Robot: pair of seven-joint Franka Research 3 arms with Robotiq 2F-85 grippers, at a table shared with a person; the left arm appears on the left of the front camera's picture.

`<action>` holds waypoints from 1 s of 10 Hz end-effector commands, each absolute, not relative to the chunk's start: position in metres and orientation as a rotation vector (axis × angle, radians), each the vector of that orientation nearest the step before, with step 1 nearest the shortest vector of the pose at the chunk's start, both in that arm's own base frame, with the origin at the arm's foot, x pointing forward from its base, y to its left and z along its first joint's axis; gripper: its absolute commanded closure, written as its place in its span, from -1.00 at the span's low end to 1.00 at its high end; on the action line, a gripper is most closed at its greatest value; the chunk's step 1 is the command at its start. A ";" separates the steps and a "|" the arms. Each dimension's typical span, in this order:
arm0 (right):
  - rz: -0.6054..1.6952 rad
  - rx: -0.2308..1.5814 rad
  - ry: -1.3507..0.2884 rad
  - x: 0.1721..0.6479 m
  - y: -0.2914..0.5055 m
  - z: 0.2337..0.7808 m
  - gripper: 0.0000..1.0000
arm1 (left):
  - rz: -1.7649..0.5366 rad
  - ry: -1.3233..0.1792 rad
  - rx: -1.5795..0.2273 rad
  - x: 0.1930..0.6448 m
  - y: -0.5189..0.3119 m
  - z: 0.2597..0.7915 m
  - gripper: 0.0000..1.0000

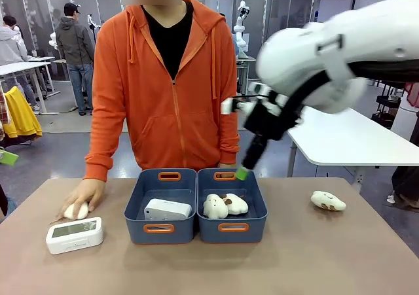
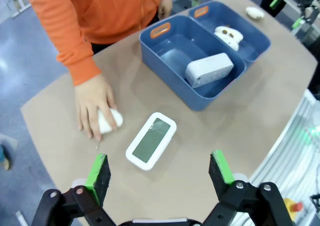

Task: Sort the digital clocks into the basket.
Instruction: Pick up the Digital clock from the table and place it into the empty Plastic storage basket.

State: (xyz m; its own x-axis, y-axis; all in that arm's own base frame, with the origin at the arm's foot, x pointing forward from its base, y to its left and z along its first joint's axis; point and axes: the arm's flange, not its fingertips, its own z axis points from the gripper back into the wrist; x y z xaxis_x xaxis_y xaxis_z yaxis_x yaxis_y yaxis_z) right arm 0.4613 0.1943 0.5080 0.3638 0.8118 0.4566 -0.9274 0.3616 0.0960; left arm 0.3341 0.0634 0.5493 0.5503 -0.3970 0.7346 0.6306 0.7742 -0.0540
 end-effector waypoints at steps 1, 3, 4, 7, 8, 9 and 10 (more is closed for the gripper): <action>1.030 0.397 -0.488 0.426 0.140 0.501 -1.00 | -0.630 -0.777 -0.338 0.335 0.064 0.550 -1.00; 0.846 0.437 -0.574 0.398 0.071 0.500 -1.00 | -0.630 -0.777 -0.338 0.335 0.064 0.550 -1.00; 0.767 0.450 -0.589 0.390 0.042 0.499 -1.00 | -0.630 -0.777 -0.338 0.335 0.064 0.550 -1.00; 0.625 0.468 -0.648 0.361 -0.014 0.505 -1.00 | -0.630 -0.777 -0.338 0.335 0.064 0.550 -1.00; 0.624 0.466 -0.687 0.352 -0.027 0.507 -1.00 | -0.630 -0.777 -0.338 0.335 0.064 0.550 -1.00; 0.580 0.463 -0.716 0.347 -0.038 0.507 -1.00 | -0.630 -0.777 -0.338 0.335 0.064 0.550 -1.00; 0.544 0.484 -0.786 0.344 -0.037 0.507 -1.00 | -0.630 -0.777 -0.338 0.335 0.064 0.550 -1.00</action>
State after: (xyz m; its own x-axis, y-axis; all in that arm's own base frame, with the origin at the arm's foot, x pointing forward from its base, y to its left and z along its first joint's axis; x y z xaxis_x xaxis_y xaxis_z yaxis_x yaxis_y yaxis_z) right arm 0.3494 -0.0445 0.5139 0.6006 0.3337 0.7266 -0.6473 0.7364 0.1968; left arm 0.3341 0.0633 0.5494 0.5502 -0.3972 0.7345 0.6307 0.7742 -0.0537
